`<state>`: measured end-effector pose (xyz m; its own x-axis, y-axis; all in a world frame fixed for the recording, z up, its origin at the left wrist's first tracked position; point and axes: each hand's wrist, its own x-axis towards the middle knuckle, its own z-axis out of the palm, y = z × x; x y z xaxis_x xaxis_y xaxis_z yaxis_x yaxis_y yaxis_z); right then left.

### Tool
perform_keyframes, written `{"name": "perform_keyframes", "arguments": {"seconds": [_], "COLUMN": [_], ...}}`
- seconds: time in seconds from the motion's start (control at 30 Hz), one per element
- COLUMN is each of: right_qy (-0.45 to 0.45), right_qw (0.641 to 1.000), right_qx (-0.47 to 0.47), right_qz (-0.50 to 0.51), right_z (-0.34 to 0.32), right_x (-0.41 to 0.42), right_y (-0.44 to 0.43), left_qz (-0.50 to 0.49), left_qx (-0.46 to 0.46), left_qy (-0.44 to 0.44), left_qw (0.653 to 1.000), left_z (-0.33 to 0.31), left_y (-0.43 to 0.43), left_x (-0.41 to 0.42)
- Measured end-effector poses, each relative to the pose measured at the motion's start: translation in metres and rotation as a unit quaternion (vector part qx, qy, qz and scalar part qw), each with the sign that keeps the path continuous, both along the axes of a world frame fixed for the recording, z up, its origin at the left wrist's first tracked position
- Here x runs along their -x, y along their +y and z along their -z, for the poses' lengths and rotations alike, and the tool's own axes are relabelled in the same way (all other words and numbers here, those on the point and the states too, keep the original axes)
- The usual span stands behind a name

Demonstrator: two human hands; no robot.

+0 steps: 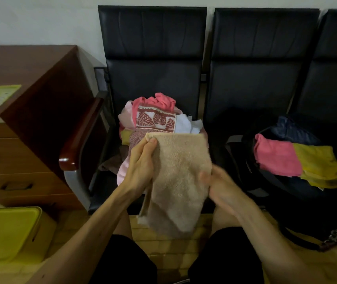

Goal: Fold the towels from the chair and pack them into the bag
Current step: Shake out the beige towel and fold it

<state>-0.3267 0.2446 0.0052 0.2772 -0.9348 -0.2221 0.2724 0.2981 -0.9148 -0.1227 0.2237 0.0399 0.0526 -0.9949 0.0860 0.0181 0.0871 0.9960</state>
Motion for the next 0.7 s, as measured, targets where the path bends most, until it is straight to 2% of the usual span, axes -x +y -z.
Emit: {"name": "perform_keyframes", "arguments": {"seconds": [0.07, 0.13, 0.27, 0.33, 0.4, 0.5, 0.57, 0.7], "right_qy": [0.044, 0.054, 0.057, 0.036, -0.006, -0.077, -0.091, -0.034], "right_qw": [0.997, 0.995, 0.997, 0.998, 0.998, 0.993, 0.992, 0.994], "right_qx": [-0.04, -0.04, -0.041, -0.046, -0.056, -0.067, -0.068, -0.068], "right_qz": [-0.057, -0.075, -0.031, -0.001, 0.034, 0.055, 0.063, 0.073], "right_z": [0.012, 0.017, 0.008, 0.005, 0.001, -0.007, -0.012, -0.017], "right_x": [-0.007, -0.011, -0.014, -0.015, -0.018, -0.023, -0.021, -0.015], "right_y": [0.012, 0.018, 0.019, 0.019, 0.019, 0.02, 0.018, 0.012], "left_qz": [-0.004, -0.009, 0.03, 0.078, 0.12, 0.19, 0.233, 0.236], "left_qx": [-0.02, -0.062, -0.159, -0.189, -0.181, -0.173, -0.174, -0.223], "left_qy": [0.001, 0.016, 0.101, 0.203, 0.323, 0.416, 0.394, 0.225], "left_qw": [1.0, 0.998, 0.982, 0.958, 0.921, 0.872, 0.872, 0.919], "left_z": [0.0, 0.0, 0.002, 0.003, 0.008, 0.023, 0.034, 0.043], "left_y": [-0.005, -0.009, -0.011, -0.007, 0.0, 0.007, 0.013, 0.027], "left_x": [-0.003, -0.007, -0.016, -0.019, -0.022, -0.027, -0.025, -0.017]}}
